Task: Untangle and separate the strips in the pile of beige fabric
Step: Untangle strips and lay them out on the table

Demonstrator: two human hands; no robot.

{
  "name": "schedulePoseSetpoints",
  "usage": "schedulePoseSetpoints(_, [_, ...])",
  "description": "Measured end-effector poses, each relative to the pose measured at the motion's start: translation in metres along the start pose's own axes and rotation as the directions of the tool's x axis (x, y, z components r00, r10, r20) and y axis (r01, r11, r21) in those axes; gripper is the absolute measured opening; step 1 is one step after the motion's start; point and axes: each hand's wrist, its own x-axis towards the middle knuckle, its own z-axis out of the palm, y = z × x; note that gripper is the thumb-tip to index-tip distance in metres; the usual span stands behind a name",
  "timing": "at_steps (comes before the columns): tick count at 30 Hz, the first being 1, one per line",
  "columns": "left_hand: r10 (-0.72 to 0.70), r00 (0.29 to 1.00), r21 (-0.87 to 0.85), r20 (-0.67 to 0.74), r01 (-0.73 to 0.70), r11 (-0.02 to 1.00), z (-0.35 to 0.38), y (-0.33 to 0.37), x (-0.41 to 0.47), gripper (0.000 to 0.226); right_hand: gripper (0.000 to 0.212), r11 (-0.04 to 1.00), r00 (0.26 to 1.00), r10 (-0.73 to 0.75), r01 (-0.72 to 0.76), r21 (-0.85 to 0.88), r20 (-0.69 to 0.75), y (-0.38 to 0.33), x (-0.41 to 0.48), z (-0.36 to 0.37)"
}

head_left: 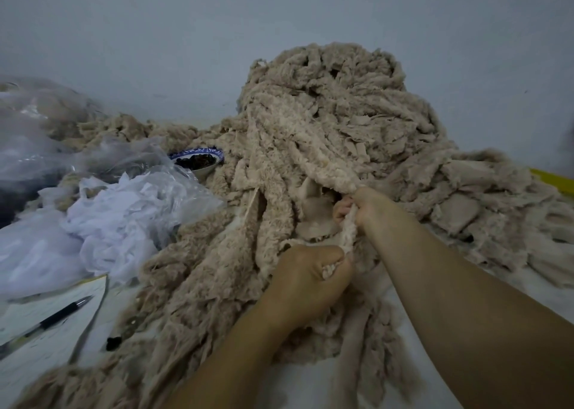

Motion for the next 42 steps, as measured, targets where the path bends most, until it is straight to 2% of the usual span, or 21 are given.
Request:
schedulePoseSetpoints(1, [-0.037, 0.999, -0.06, -0.006, 0.036, 0.998, -0.001, -0.005, -0.001, 0.048, 0.037, 0.961, 0.92, -0.022, -0.089, -0.262, -0.392, 0.002, 0.001, 0.02])
schedulePoseSetpoints(2, [-0.106, 0.994, -0.13, 0.007, 0.106, 0.986, -0.001, -0.009, -0.001, 0.048, 0.035, 0.888, 0.775, -0.054, -0.251, -0.386, -0.629, 0.004, 0.007, 0.033])
schedulePoseSetpoints(3, [-0.198, 0.979, -0.169, 0.042, 0.203, 0.965, -0.001, -0.013, -0.001, 0.048, 0.037, 0.862, 0.662, -0.06, -0.342, -0.373, -0.747, -0.001, 0.007, 0.041])
schedulePoseSetpoints(4, [-0.294, 0.953, -0.158, 0.076, 0.302, 0.94, -0.002, -0.017, -0.001, 0.049, 0.036, 0.849, 0.607, -0.137, -0.336, -0.409, -0.783, -0.002, 0.002, 0.044])
schedulePoseSetpoints(5, [-0.385, 0.917, -0.127, 0.103, 0.396, 0.909, -0.003, -0.021, 0.0, 0.051, 0.035, 0.818, 0.61, -0.151, -0.365, -0.445, -0.778, -0.003, -0.004, 0.051])
schedulePoseSetpoints(6, [-0.466, 0.877, -0.133, 0.116, 0.479, 0.868, -0.003, -0.024, 0.002, 0.054, 0.037, 0.779, 0.645, -0.129, -0.404, -0.479, -0.753, 0.001, -0.008, 0.057])
schedulePoseSetpoints(7, [-0.526, 0.843, -0.193, 0.11, 0.538, 0.821, -0.004, -0.026, 0.007, 0.057, 0.039, 0.73, 0.669, -0.123, -0.439, -0.524, -0.733, 0.01, -0.012, 0.06])
schedulePoseSetpoints(10, [-0.586, 0.803, -0.338, 0.11, 0.585, 0.737, -0.01, -0.017, 0.031, 0.053, 0.049, 0.529, 0.7, -0.213, -0.504, -0.683, -0.681, 0.029, -0.02, 0.057])
schedulePoseSetpoints(12, [-0.627, 0.768, -0.378, 0.132, 0.624, 0.684, -0.012, -0.009, 0.045, 0.058, 0.054, 0.487, 0.724, -0.251, -0.478, -0.731, -0.642, 0.033, -0.021, 0.065])
schedulePoseSetpoints(15, [-0.705, 0.668, -0.602, 0.238, 0.671, 0.433, -0.012, -0.012, 0.059, 0.041, 0.045, 0.565, 0.741, -0.297, -0.373, -0.736, -0.602, 0.035, -0.024, 0.068])
schedulePoseSetpoints(18, [-0.699, 0.638, -0.8, 0.322, 0.578, 0.159, -0.012, -0.007, 0.069, 0.031, 0.025, 0.633, 0.709, -0.363, -0.289, -0.718, -0.605, 0.037, -0.029, 0.071])
schedulePoseSetpoints(21, [-0.744, 0.604, -0.898, 0.286, 0.439, 0.011, -0.011, -0.004, 0.078, 0.035, 0.032, 0.75, 0.64, -0.398, -0.187, -0.635, -0.658, 0.043, -0.029, 0.072])
schedulePoseSetpoints(24, [-0.785, 0.551, -0.929, 0.284, 0.362, -0.082, -0.01, -0.004, 0.083, 0.031, 0.038, 0.825, 0.633, -0.374, -0.107, -0.555, -0.678, 0.055, -0.03, 0.068])
schedulePoseSetpoints(26, [-0.801, 0.522, -0.926, 0.293, 0.362, -0.103, -0.01, -0.008, 0.083, 0.03, 0.034, 0.839, 0.65, -0.377, -0.063, -0.541, -0.66, 0.057, -0.033, 0.067])
schedulePoseSetpoints(29, [-0.791, 0.529, -0.906, 0.307, 0.416, -0.074, -0.007, -0.017, 0.079, 0.032, 0.027, 0.815, 0.675, -0.405, -0.039, -0.578, -0.617, 0.053, -0.036, 0.061])
schedulePoseSetpoints(32, [-0.736, 0.568, -0.875, 0.369, 0.48, -0.067, -0.01, -0.023, 0.08, 0.049, 0.029, 0.745, 0.703, -0.397, -0.129, -0.654, -0.59, 0.055, -0.041, 0.054])
schedulePoseSetpoints(34, [-0.711, 0.582, -0.81, 0.394, 0.586, 0.032, -0.014, -0.022, 0.085, 0.062, 0.035, 0.707, 0.731, -0.385, -0.16, -0.689, -0.564, 0.06, -0.044, 0.051])
schedulePoseSetpoints(36, [-0.73, 0.563, -0.734, 0.389, 0.668, 0.124, -0.015, -0.021, 0.091, 0.052, 0.038, 0.723, 0.747, -0.376, -0.135, -0.678, -0.549, 0.062, -0.044, 0.05])
schedulePoseSetpoints(39, [-0.793, 0.515, -0.733, 0.326, 0.667, 0.132, -0.014, -0.019, 0.099, 0.038, 0.049, 0.827, 0.697, -0.361, -0.069, -0.558, -0.62, 0.058, -0.04, 0.053])
schedulePoseSetpoints(42, [-0.843, 0.459, -0.811, 0.282, 0.583, 0.046, -0.011, -0.023, 0.106, 0.043, 0.037, 0.888, 0.609, -0.357, -0.015, -0.46, -0.709, 0.055, -0.036, 0.056])
